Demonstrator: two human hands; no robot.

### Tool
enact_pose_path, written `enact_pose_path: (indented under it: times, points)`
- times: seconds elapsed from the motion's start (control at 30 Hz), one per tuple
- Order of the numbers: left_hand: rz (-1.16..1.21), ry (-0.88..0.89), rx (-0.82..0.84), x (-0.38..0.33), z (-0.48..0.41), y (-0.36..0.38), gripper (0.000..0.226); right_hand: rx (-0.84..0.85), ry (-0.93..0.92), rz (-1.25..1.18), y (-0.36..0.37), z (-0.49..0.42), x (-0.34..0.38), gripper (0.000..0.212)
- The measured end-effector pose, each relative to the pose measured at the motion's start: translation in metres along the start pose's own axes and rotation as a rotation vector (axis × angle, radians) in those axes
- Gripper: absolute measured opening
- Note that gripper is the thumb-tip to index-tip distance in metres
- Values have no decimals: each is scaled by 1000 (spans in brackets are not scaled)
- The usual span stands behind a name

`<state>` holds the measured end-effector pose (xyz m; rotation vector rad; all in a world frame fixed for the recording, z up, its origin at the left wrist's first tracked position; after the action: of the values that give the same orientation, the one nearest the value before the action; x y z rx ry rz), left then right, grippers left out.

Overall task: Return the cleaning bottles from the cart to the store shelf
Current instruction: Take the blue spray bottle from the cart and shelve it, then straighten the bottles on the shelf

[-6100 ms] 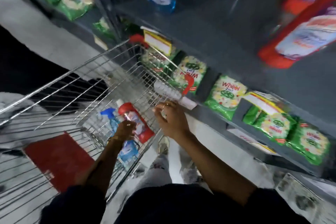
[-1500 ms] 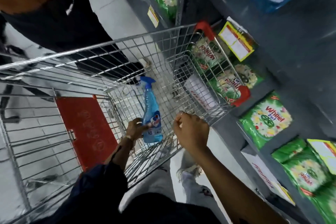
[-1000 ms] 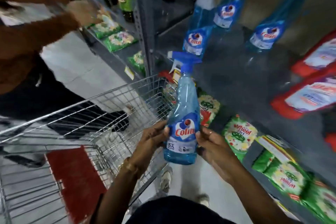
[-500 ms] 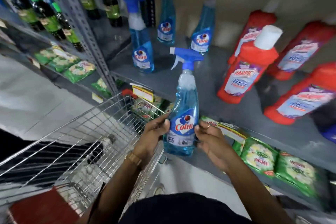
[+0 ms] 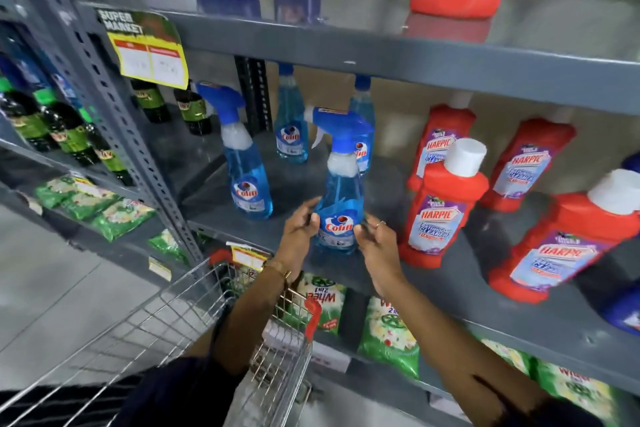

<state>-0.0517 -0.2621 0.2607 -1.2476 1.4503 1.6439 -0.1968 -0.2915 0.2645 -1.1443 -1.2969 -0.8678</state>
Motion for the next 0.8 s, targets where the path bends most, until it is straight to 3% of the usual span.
enact_pose_path:
  times: [0.37,0.47,0.57,0.63,0.73,0.8]
  points:
    - [-47,97,-18,12,-33,-5,30,-90,37,156,6,-34,-14,36]
    - [-61,48,-76,27,-19,-6,65,-185,54,281,-9,-6,-14,34]
    - [-250,110,-133,37,-7,-2,110,-290,69,232,-33,48,-28,24]
    - [-412,181,-187,40,-5,5,126,-476,44,257,-58,83,-34,31]
    - [-573,242,-267,42,-10,16,136,-912,-6,319,-112,113,-38,23]
    - [-622,258,-302,43,-17,21,135,-1109,86,398,-150,117,-45,54]
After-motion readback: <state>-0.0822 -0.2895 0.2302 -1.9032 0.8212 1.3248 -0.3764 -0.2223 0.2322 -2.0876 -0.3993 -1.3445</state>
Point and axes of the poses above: each hand's wrist, its own z-axis away from the middle knuckle, its own y-axis out of the palm, x = y × z, the point moved 3 cm from there along -z, towards the middle knuckle, and after that the axes turned 10 degrees about z, right-handed, at the moved point
